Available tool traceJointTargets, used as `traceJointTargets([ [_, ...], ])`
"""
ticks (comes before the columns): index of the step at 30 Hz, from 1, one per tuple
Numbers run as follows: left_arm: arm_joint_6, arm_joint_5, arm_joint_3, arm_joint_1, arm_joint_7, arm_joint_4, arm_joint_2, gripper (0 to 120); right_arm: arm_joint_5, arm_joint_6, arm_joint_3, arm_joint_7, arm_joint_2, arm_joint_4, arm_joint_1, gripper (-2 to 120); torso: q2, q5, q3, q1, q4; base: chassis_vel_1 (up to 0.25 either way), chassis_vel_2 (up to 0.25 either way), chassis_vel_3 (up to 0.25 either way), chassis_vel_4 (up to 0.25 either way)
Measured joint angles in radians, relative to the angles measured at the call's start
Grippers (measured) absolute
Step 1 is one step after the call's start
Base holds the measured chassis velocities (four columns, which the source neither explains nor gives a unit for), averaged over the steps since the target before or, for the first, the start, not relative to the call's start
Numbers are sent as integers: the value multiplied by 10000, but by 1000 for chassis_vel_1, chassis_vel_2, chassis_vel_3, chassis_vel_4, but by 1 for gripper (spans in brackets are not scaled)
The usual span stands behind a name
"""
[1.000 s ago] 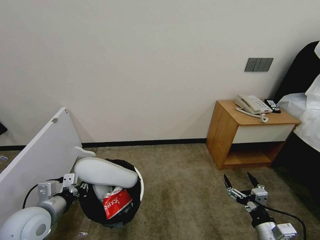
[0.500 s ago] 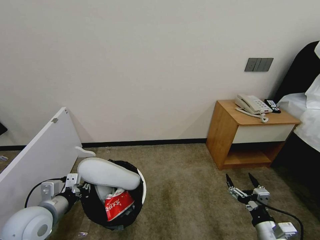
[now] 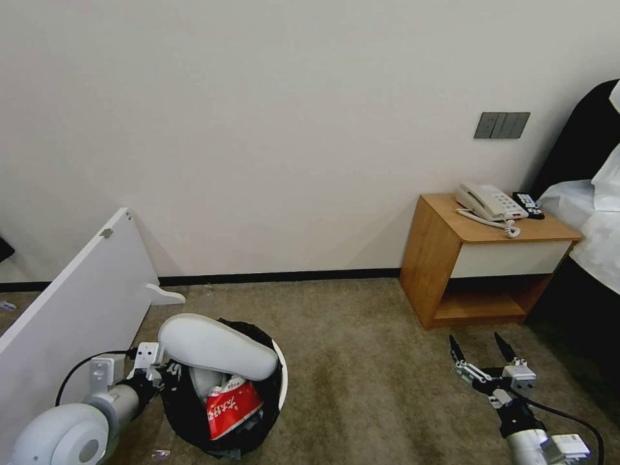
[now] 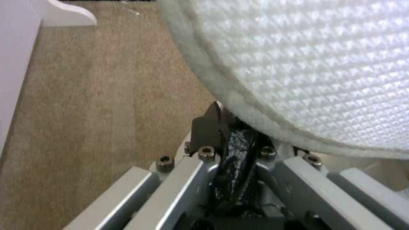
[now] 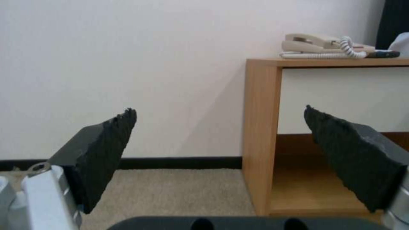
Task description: Pick up the trash bin, then pick up the garbage from the floor and place it into the trash bin.
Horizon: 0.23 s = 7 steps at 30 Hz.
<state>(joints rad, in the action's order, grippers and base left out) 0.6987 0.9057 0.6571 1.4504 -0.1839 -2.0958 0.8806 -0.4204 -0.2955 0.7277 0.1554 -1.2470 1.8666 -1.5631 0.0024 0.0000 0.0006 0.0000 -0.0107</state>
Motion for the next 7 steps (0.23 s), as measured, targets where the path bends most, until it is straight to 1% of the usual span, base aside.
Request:
traceJointTargets([
  [7,20,126,-11,-111,-115,30,-37,2,40,-96,-50,5,-41,-18,-17,100,0,0,0,0,-1,0,0,0,0],
])
